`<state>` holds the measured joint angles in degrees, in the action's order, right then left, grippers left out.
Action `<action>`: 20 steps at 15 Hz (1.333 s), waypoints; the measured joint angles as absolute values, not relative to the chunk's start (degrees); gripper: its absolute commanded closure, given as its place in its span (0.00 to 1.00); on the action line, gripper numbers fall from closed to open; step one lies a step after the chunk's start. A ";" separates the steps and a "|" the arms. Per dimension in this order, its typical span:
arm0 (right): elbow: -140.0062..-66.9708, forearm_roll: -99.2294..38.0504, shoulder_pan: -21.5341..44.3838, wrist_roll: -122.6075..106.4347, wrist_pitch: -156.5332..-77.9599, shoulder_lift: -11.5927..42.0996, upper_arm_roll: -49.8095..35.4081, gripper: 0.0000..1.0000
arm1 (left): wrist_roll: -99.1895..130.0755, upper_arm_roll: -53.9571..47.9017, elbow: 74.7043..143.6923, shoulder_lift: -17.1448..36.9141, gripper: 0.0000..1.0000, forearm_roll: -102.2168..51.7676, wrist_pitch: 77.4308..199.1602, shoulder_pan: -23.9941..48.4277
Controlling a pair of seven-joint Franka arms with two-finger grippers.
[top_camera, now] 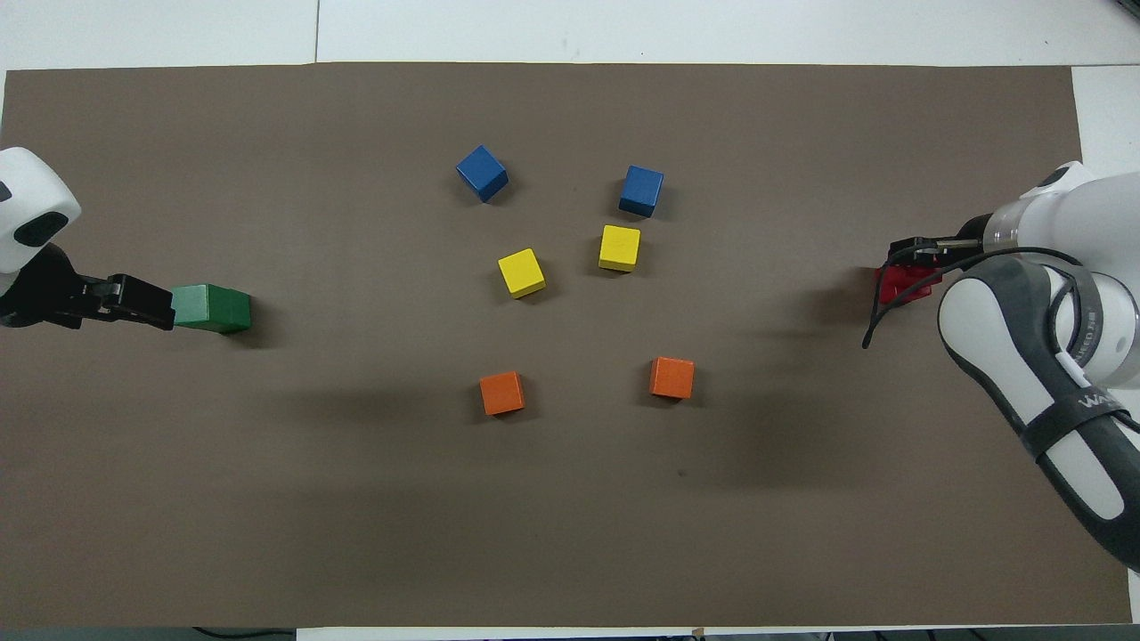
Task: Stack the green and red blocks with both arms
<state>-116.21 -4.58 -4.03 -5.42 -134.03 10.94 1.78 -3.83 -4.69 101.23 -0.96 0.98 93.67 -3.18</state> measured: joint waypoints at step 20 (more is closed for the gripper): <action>-97.85 -2.99 -3.15 -5.94 -88.12 -4.88 1.33 0.00 | 1.98 -3.90 97.52 -1.49 0.00 0.90 92.51 -0.17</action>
<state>-97.85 -2.99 -3.15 -5.94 -88.12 -4.88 1.33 1.98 -3.90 97.52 -1.49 0.90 92.51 -0.17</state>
